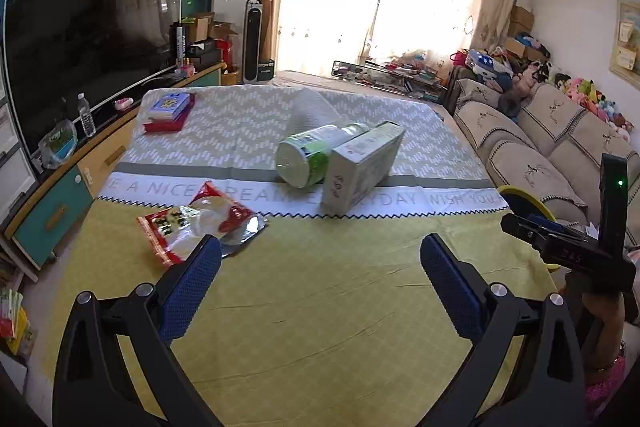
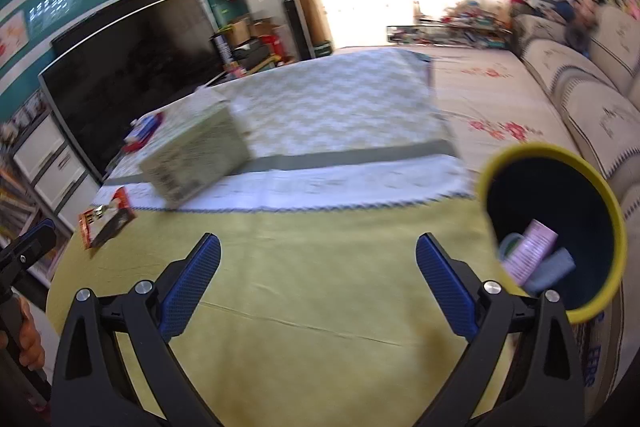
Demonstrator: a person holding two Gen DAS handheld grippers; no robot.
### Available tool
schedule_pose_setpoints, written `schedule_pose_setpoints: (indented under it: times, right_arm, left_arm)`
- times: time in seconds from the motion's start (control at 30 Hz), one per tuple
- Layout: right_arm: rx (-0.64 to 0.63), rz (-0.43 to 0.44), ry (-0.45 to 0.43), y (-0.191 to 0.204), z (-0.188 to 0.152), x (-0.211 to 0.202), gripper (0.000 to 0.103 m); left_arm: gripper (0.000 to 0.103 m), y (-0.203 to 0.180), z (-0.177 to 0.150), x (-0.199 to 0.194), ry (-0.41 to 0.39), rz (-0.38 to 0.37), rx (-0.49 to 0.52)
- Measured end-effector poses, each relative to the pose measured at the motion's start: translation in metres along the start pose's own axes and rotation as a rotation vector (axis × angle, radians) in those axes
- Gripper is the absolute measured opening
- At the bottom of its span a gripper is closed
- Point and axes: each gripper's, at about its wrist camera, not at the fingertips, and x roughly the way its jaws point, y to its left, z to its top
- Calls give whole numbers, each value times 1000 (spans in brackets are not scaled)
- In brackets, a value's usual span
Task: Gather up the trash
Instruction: 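Grasp the white tea box with black flower print with the right tool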
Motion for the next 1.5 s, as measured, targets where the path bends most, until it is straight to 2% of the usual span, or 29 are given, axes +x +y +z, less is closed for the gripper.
schedule_pose_setpoints:
  times: [0.1, 0.27, 0.37, 0.6, 0.7, 0.83, 1.07, 1.2, 1.3, 1.4, 1.5]
  right_arm:
    - [-63, 22, 6, 44, 11, 17, 94]
    - [-118, 40, 30, 103, 31, 57, 94]
    - [-115, 38, 56, 122, 39, 81, 94]
    - [-115, -33, 82, 151, 48, 117, 94]
    - [-112, -82, 93, 148, 49, 126, 94]
    - [-94, -105, 103, 132, 50, 129, 94]
    - [-55, -150, 96, 90, 51, 109, 95]
    - [-14, -210, 60, 63, 55, 94, 95]
    - [46, -151, 54, 48, 59, 93, 94]
    - [137, -31, 113, 37, 60, 104, 87]
    - [116, -74, 127, 44, 58, 111, 87]
  left_arm:
    - [98, 27, -5, -4, 2, 0, -47]
    - [98, 50, -12, -7, 6, -14, -82]
    - [98, 52, -15, -7, 6, -27, -82]
    - [98, 61, -17, -1, 24, -55, -95]
    - [98, 63, -18, 0, 24, -59, -97]
    - [98, 65, -20, 4, 34, -66, -108]
    - [98, 56, -20, 14, 55, -85, -93]
    - [98, 50, -21, 16, 59, -97, -82]
    - [98, 46, -21, 17, 63, -103, -75]
    - [98, 43, -21, 18, 68, -109, -71]
    - [98, 41, -21, 17, 67, -112, -64]
